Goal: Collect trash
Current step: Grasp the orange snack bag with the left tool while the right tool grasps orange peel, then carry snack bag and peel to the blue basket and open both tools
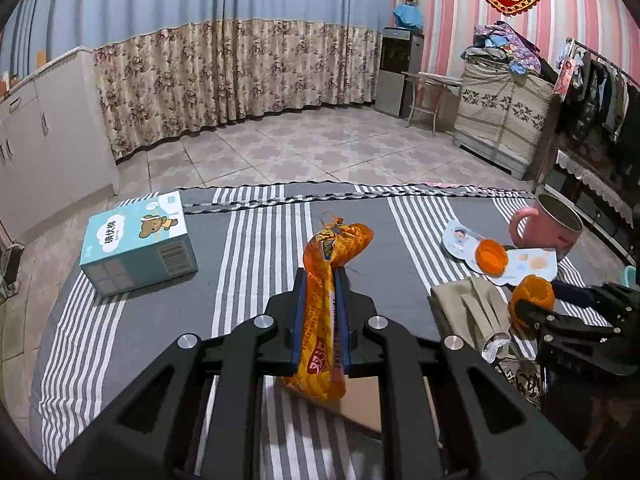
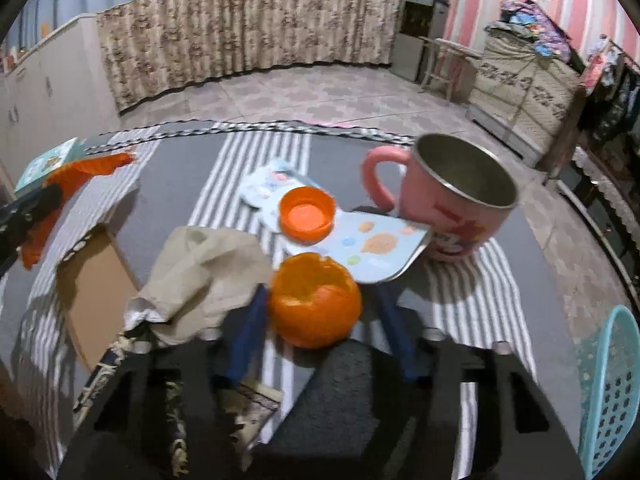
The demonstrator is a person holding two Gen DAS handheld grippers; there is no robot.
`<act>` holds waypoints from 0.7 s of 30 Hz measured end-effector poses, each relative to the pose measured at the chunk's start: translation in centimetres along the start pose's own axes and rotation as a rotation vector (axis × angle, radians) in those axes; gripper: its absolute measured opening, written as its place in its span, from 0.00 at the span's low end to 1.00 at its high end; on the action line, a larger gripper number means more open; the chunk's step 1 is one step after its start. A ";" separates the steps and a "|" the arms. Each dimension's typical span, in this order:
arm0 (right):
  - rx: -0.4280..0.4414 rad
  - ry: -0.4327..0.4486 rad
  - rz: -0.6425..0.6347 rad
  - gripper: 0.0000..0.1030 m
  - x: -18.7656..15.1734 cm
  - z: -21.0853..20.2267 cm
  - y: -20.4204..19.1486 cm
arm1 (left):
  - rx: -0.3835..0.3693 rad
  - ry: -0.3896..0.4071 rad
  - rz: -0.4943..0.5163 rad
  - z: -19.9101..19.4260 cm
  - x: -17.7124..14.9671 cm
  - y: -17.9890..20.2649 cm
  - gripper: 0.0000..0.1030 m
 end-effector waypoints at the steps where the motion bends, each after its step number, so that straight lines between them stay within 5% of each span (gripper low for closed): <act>1: -0.005 0.009 -0.004 0.36 0.1 -0.2 -0.2 | 0.000 -0.001 0.002 0.0 0.0 0.0 0.12; 10: 0.012 0.133 0.052 0.31 0.1 -5.8 4.1 | -0.007 0.008 0.033 -0.2 -0.2 0.9 0.12; 21: -0.171 0.124 0.111 0.31 -6.2 -12.9 17.0 | 0.015 0.028 0.096 -0.5 -0.5 2.7 0.12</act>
Point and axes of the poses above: each gripper's, at about its wrist camera, not at the fingertips, and z roughly the way its jaws point, y to its right, x to its top, the point moved 2 cm from there along z, roughly the way its jaws point, and after that the axes turned 4 degrees about y, right-handed, at the moved point
